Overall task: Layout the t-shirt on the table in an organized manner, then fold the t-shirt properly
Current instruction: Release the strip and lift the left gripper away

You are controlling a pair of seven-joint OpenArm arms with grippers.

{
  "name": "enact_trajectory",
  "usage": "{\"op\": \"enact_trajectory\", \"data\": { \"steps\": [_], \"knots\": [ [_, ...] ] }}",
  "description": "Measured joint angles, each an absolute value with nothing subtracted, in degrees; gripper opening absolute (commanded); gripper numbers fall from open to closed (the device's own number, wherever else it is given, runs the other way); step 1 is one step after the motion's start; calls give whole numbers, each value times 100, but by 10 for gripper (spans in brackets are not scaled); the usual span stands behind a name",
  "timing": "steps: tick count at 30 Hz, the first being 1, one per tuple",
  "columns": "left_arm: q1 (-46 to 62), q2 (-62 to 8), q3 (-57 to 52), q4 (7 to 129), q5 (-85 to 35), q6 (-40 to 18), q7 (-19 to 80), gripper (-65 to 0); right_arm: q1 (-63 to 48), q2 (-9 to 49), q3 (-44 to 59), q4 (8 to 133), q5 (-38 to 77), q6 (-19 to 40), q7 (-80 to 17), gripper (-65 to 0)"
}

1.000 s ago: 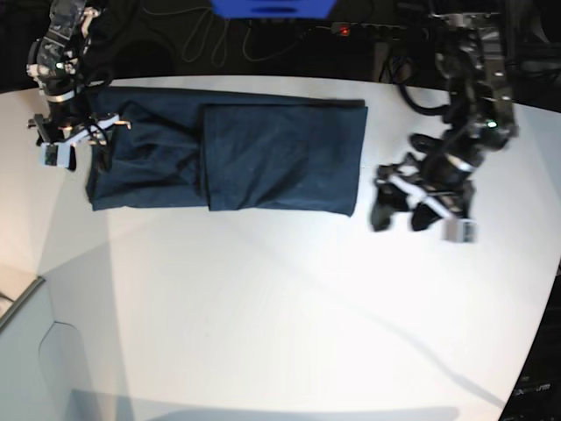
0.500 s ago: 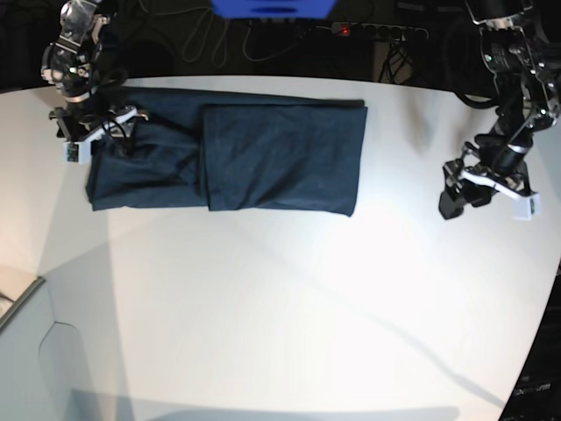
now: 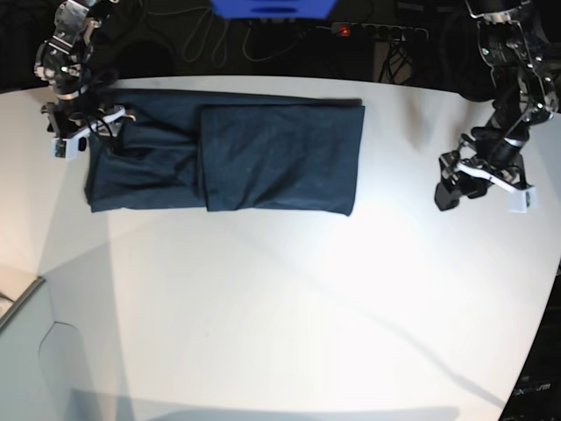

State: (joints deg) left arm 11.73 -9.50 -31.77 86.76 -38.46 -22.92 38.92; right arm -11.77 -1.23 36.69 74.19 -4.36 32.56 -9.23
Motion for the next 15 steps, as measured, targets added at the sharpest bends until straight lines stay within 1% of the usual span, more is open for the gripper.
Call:
{"op": "enact_trajectory", "data": {
  "steps": [3,4,5,6,8,12,13,15],
  "knots": [
    [1221,-950,-3183,8676,-3844,-2294,3885,-219,-1131,-117,3658,7266,-395,3256,-770,-210],
    [1243,-952,-3183,8676,-3841,-2292,3892,-219,-1131,-108,3658,7240,-395,3256,-764,-220],
    [1271,-952,-3186,8670,-3844,-2294,3892,-219,-1131,-106,3658,7236,-368,3256,-760,-245],
    [1284,-950,-3188,8637,-3846,-2294,3887,-219,-1133,-104,3618,7236,-375,3253,-740,-285],
    [1284,-950,-3205,8541,-3841,-2294,3903,-219,-1175,-75,3428,7236,-370,3253,-729,-390],
    [1284,-967,-3208,8462,-3839,-2294,3896,-219,-1179,-106,3245,7240,-296,3256,-740,-638],
    [1317,-969,-3214,8460,-3844,-2292,3887,-219,-1181,-113,3245,7249,-292,3256,-740,-650],
    [1352,-969,-3214,8460,-3846,-2294,3876,-219,-1179,-110,3245,7251,-292,3256,-764,-650]
  ]
}}
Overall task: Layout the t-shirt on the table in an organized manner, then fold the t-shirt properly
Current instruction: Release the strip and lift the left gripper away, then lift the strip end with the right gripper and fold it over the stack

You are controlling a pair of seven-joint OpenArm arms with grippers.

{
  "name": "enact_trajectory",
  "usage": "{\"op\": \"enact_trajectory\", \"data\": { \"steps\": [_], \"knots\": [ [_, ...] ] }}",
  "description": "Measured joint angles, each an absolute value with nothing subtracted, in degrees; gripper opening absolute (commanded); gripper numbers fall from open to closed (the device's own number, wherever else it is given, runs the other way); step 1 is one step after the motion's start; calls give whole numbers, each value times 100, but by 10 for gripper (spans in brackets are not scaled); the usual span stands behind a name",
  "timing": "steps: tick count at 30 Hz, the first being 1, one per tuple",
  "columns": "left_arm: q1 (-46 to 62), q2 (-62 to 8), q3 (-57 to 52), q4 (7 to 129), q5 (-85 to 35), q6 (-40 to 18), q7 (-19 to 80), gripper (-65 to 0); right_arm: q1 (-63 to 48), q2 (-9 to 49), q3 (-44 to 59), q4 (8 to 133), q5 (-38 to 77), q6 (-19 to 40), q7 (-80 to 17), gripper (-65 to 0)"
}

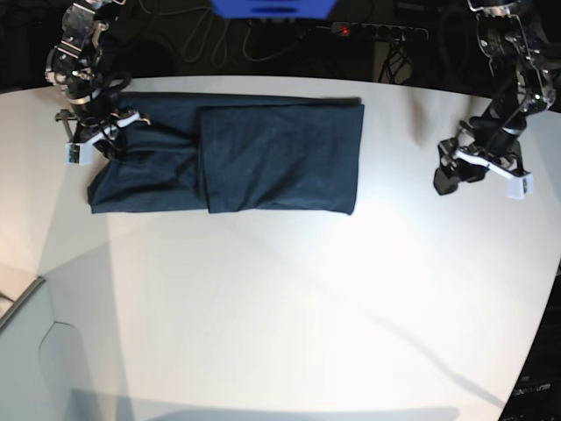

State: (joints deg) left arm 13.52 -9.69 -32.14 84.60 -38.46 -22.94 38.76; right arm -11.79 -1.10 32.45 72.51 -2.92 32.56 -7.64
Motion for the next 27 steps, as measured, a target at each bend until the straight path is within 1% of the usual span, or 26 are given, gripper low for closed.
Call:
{"op": "enact_trajectory", "data": {
  "steps": [4,6,9,14,21,27],
  "knots": [
    [1380,-969,-3216,8458,-3844,-2292,3894,-219,-1214,-143,3260,7627,-456,3293,-1070,-650],
    [1396,-969,-3214,8458,-3846,-2292,3889,-219,-1262,-209,3288,7972,-458,3459,-1096,-650],
    [1463,-967,-3216,8458,-3846,-2292,3898,-219,-1271,-464,3332,8611,-458,3811,-1098,-650],
    [1549,-969,-3216,8458,-3844,-2294,3894,-219,-1450,-871,3135,9559,-480,3881,-1083,-650],
    [1566,-980,-3177,8458,-3844,-2294,3898,-219,-2185,-871,1619,10473,-532,3900,-1118,-650],
    [1566,-952,-3122,8458,-3841,-2292,3892,-219,-2338,-845,423,10621,-530,3911,-1114,-650]
  ]
}}
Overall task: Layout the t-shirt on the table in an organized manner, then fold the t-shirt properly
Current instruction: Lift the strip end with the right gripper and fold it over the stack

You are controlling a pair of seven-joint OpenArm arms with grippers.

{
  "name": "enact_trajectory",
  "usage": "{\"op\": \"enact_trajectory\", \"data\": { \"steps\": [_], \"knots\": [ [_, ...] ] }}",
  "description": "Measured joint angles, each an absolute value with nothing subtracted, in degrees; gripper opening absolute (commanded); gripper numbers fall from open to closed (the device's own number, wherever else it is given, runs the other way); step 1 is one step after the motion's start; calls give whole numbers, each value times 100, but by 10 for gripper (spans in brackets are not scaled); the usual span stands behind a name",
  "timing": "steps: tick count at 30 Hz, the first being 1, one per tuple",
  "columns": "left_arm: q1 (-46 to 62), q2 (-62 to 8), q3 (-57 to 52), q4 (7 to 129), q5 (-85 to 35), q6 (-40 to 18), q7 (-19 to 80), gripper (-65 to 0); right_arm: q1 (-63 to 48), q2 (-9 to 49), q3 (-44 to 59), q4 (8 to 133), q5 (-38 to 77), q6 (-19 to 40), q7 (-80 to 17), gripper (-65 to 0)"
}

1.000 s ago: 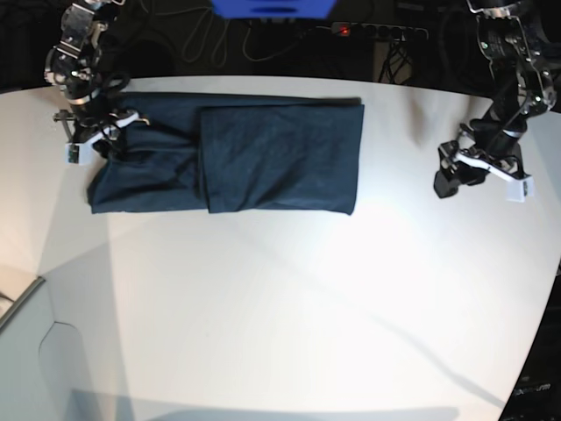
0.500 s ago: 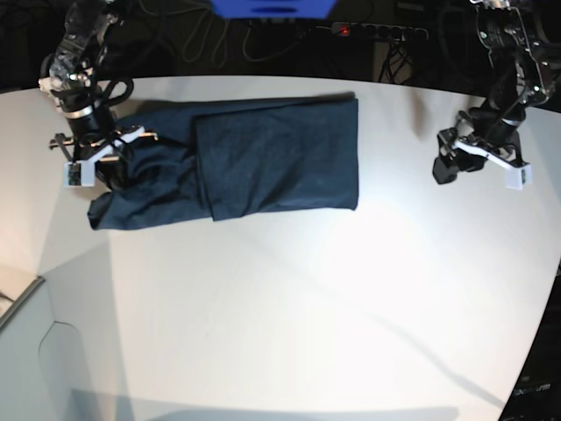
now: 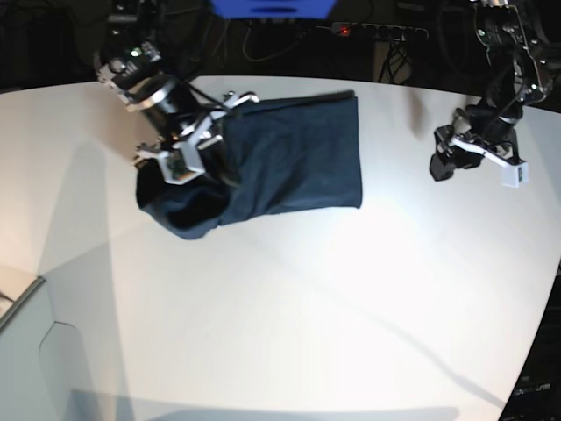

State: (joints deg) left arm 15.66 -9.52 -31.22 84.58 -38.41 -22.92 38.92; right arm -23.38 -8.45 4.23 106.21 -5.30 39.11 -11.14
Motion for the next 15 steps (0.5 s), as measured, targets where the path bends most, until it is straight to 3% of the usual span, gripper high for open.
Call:
{"op": "enact_trajectory", "data": {
  "steps": [8,15],
  "knots": [
    [1693,-969,-2884,8420,-3850,-2292,3883,-219,-2064,-819,-770,10213,-1229,3913,-1081,-650],
    [1544,-1000,-2609,7669,-3872,-2296,3780,-219,-1859,-825,-1299,9765,-1612,3911,-1109,-650]
  ]
}}
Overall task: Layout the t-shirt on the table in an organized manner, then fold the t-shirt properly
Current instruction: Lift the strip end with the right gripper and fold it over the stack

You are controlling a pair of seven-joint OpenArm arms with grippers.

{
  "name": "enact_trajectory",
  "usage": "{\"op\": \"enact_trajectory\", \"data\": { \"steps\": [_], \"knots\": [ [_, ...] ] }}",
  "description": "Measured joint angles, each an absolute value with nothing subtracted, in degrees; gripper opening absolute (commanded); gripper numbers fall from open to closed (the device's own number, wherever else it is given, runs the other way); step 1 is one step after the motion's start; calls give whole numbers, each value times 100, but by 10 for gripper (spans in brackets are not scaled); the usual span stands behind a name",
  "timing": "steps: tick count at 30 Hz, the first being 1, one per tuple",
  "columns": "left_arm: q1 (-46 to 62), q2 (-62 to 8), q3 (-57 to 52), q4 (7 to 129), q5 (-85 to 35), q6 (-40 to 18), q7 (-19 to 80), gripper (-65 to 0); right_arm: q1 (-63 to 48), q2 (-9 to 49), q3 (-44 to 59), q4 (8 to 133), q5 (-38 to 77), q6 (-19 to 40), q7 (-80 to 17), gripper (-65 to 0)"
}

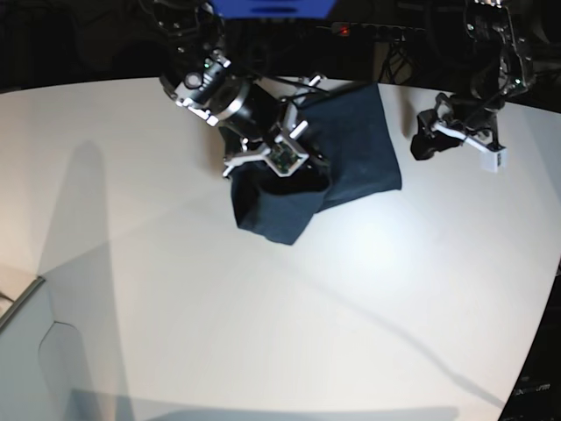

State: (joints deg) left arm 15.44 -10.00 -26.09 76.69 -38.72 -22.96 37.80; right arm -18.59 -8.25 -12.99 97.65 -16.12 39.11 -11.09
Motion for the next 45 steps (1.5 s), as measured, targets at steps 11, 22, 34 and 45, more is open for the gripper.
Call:
{"op": "enact_trajectory", "data": {
  "steps": [11,22,34,45],
  "knots": [
    [1087,-972,-1592,7286,-4016,-2403,3573,-220,-1750,-797,-1721,9703,-1612,3913,-1118,-650],
    [937,-1007,-1527,7319,-3964,-2364,3758,-220,-1350,-764,-2257,8997,-1621,3913,-1140,-650],
    [967,-1208,-2091,7273,-3924,-2335,3833,-219,-1194,-731,-3341,8997,-1566,3918,-1122,-650],
    [1142,-1251,-2816,7286,-3909,-2314,3894,-219,-845,-805,-3253,8372,-1610,3935,-1116,-650]
  ]
}}
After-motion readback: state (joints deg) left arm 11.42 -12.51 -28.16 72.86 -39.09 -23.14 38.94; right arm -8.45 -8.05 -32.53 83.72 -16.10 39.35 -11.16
